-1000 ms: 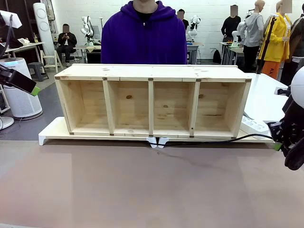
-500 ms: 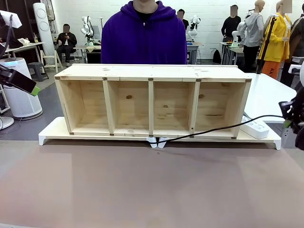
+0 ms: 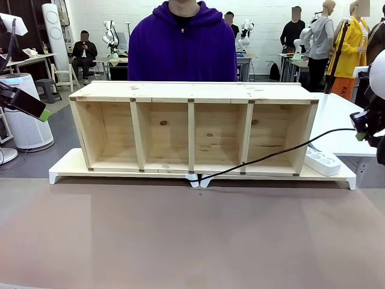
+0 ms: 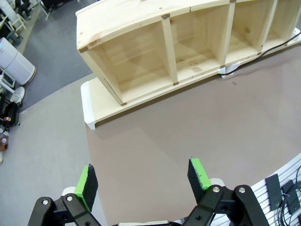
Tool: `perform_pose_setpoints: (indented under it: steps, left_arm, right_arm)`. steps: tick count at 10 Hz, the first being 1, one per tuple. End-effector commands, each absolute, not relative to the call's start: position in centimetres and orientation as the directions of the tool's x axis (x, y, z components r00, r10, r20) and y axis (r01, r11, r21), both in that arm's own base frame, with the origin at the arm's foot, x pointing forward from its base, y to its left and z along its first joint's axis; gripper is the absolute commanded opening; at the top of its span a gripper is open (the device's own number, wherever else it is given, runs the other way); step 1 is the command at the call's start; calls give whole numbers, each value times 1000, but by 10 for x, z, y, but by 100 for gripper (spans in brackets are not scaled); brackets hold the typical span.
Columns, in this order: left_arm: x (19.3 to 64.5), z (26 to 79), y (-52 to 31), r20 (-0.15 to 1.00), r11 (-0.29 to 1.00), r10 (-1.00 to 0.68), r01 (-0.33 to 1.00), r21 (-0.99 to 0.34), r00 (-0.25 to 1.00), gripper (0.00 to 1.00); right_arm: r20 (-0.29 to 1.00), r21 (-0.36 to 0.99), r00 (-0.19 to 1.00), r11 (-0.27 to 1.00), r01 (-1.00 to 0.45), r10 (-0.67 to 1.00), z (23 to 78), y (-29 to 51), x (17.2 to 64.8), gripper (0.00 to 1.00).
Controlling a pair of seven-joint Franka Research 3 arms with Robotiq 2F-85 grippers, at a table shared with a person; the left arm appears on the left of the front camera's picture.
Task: Perform cable management.
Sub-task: Pull the grasped Power Cable to the location of the Power Strip.
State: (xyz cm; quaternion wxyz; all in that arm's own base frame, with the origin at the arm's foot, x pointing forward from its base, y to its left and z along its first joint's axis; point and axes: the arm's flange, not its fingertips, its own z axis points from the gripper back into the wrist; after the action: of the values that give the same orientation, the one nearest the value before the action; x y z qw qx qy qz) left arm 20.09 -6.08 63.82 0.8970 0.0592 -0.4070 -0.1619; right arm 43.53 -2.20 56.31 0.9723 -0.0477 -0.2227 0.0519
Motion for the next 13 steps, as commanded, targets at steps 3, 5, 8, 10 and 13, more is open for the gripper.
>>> perform_pose_setpoints:
  steps: [3,5,8,10,13]
  left_arm:
    - [203,639,-60,715,935,-353,248,253,603,100]
    - [203,639,-60,715,935,-353,248,253,603,100]
    - [203,639,-60,715,935,-353,248,253,603,100]
    - [203,639,-60,715,935,-353,248,253,603,100]
    - [203,639,-60,715,935,-353,248,253,603,100]
  right_arm:
    - [445,-116,893,993,-19,69,584,-40,494,15]
    - [460,-49,886,998,-39,57,583,-34,520,15]
    - [502,39,864,998,-56,29,583,-27,544,15]
    - [500,39,866,999,-34,10,579,-31,554,15]
    - [492,48,871,999,-22,-4,576,-39,562,15]
